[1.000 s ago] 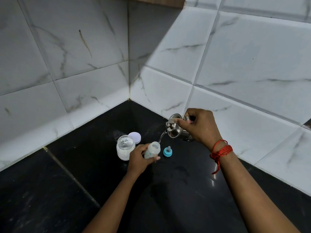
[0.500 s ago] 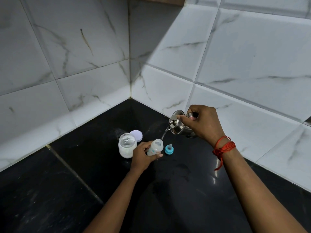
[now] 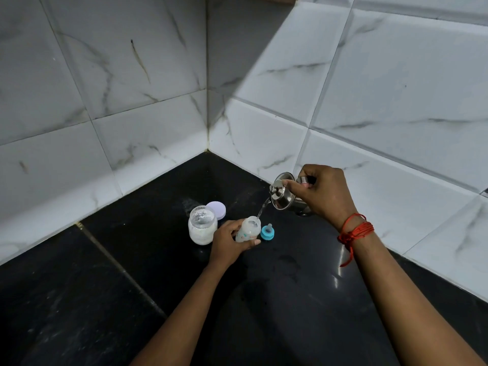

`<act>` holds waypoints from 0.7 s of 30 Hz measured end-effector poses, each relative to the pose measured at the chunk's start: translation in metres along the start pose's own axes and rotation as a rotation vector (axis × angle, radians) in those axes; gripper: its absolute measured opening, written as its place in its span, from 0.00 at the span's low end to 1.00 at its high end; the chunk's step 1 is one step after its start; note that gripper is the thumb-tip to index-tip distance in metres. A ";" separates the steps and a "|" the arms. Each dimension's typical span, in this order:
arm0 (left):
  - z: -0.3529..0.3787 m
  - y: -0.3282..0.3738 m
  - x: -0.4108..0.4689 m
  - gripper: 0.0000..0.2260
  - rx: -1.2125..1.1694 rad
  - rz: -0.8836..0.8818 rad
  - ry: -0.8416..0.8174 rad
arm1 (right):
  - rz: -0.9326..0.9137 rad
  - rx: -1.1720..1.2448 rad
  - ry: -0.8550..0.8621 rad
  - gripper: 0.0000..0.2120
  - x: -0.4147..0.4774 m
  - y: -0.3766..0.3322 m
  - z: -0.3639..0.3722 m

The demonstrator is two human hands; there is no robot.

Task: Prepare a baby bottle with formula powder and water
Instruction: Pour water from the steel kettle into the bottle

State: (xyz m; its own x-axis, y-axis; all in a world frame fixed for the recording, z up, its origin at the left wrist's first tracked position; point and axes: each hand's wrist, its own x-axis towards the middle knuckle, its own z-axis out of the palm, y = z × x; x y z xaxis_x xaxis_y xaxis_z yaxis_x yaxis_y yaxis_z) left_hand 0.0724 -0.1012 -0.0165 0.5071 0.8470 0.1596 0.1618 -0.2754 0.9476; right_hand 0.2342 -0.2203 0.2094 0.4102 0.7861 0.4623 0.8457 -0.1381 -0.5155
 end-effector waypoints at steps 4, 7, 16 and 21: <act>0.002 0.005 0.000 0.25 -0.010 -0.009 -0.002 | 0.029 0.030 0.021 0.22 -0.002 0.005 0.008; 0.002 0.011 0.000 0.24 -0.015 -0.014 -0.008 | 0.099 0.094 0.025 0.22 -0.007 0.014 0.017; 0.002 0.017 0.001 0.25 -0.023 0.004 -0.021 | 0.210 0.166 0.013 0.22 -0.021 0.032 0.035; 0.004 0.019 0.001 0.24 -0.050 0.007 0.002 | 0.400 0.368 0.057 0.20 -0.021 0.050 0.035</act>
State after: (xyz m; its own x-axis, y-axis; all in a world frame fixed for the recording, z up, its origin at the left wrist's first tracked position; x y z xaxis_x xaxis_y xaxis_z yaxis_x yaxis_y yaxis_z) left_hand 0.0795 -0.1077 0.0002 0.5062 0.8462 0.1664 0.1157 -0.2578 0.9592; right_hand 0.2557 -0.2224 0.1489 0.7020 0.6801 0.2111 0.4484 -0.1920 -0.8730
